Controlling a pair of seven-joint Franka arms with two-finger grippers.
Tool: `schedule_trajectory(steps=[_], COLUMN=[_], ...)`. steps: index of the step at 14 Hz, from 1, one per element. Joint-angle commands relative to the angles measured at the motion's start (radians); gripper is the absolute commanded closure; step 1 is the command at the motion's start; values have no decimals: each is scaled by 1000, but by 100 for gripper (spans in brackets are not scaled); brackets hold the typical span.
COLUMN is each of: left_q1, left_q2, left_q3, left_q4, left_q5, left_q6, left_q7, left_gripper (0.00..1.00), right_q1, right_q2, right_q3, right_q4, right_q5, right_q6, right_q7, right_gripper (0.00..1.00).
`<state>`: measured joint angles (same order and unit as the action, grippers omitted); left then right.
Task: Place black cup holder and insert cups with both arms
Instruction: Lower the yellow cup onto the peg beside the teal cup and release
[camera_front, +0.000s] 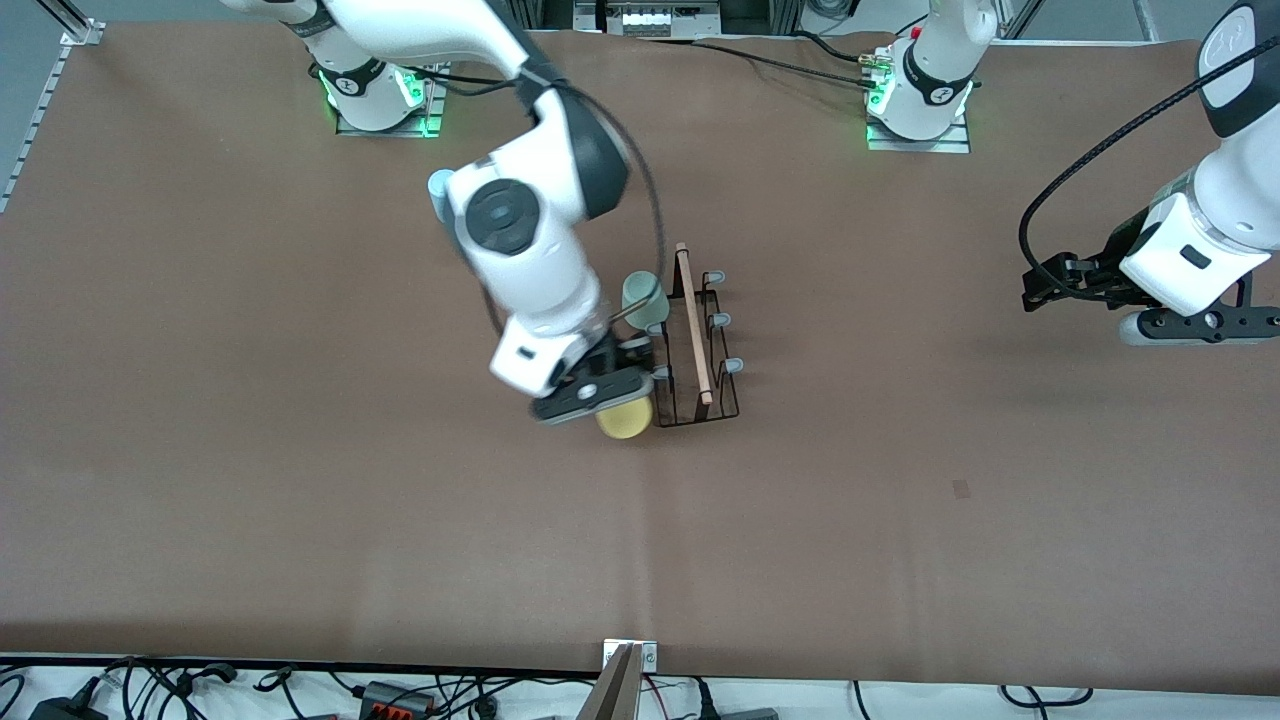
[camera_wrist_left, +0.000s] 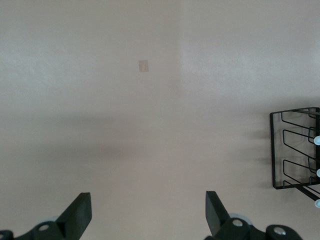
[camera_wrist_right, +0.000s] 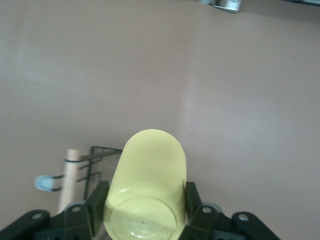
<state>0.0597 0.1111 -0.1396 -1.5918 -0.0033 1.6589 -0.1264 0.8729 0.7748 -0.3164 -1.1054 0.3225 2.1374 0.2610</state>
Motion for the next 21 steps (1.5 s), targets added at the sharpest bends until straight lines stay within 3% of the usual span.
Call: schedule_trajectory(steps=[1,5,14,21], left_q1=[-3,-3,-3,-3], left_q2=[-24,-24,-24,-24], left_q3=[2,2,2,2], left_q4=[-16,-16,-16,-16], left_q5=[16,16,16,16], left_q6=[-10,-10,-10,-10], left_q7=[21,19,21,21], left_gripper=[0,0,0,0], right_q1=[50,52,44,46], right_q2=[55,66,9,-31], right_q3=[-13,-12,-29,-41], right_q4=[18,15,24,24], right_q5=[9,9,7,7], right_q6=[90,78,-123,-115], right_q7=[34,21,23,26], right_gripper=[85,85,85,85])
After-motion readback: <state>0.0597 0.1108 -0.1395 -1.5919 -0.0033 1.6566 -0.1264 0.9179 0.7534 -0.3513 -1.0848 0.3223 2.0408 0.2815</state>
